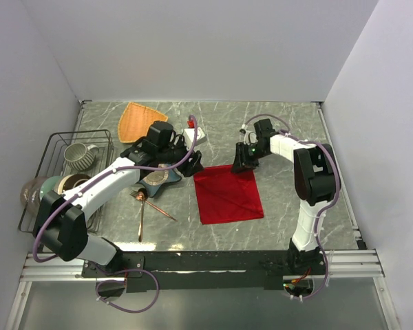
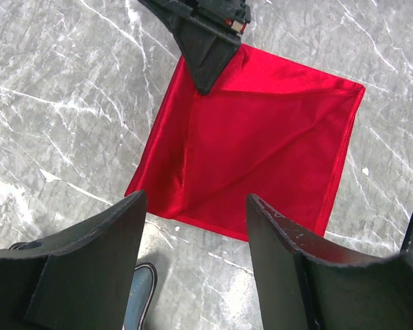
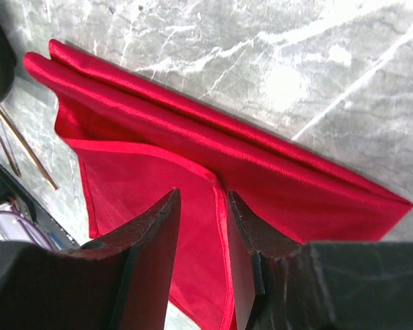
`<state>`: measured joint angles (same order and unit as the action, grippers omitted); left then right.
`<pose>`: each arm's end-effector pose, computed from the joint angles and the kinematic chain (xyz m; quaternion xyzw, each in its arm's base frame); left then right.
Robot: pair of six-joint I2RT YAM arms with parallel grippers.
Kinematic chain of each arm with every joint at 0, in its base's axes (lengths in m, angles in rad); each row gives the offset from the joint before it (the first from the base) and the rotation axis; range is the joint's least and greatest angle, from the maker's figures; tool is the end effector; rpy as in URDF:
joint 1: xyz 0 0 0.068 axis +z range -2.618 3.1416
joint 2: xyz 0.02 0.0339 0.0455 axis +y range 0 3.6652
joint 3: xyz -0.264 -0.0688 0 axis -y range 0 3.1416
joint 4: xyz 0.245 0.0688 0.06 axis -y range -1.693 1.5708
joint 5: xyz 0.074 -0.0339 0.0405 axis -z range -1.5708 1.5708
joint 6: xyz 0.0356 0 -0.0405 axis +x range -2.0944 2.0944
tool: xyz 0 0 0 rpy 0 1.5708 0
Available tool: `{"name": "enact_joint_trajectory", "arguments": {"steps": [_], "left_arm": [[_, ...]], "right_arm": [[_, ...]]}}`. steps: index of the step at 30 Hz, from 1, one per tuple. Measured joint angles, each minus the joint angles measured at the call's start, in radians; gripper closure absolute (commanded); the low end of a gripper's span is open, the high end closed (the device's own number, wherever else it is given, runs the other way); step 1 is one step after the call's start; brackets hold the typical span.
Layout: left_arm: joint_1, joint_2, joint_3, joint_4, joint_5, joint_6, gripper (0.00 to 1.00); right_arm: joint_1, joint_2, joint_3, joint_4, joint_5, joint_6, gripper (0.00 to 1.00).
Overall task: Fold the napkin into a case and place the utensils inside
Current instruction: Fold the top corner of the square-folded napkin at the center of the board.
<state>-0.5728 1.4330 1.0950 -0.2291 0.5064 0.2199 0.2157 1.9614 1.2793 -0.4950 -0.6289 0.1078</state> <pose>0.2625 -0.1898 0.2939 0.4388 0.7364 -0.2980 0.4199 0.3745 0.1035 0.1548 -0.1107 0.9280 0.3293 0.1347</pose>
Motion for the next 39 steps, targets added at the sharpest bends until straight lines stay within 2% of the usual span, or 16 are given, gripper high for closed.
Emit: {"name": "enact_joint_trajectory", "arguments": {"steps": [12, 18, 22, 24, 39], "left_arm": [[0.000, 0.000, 0.000, -0.002, 0.000, 0.000, 0.34], [0.000, 0.000, 0.000, -0.002, 0.000, 0.000, 0.34], [0.000, 0.000, 0.000, -0.002, 0.000, 0.002, 0.34], [0.000, 0.000, 0.000, -0.002, 0.000, 0.003, 0.34], [0.007, 0.000, 0.000, -0.008, 0.001, 0.004, 0.34]], "right_arm": [[0.019, 0.025, 0.000, 0.022, 0.000, 0.011, 0.62], [0.027, 0.026, 0.000, 0.024, 0.006, 0.015, 0.76], [0.027, 0.025, 0.000, 0.024, 0.018, 0.017, 0.95], [0.027, 0.025, 0.000, 0.025, 0.024, 0.018, 1.00], [0.021, -0.037, -0.005, 0.039, 0.058, 0.018, 1.00]]}}
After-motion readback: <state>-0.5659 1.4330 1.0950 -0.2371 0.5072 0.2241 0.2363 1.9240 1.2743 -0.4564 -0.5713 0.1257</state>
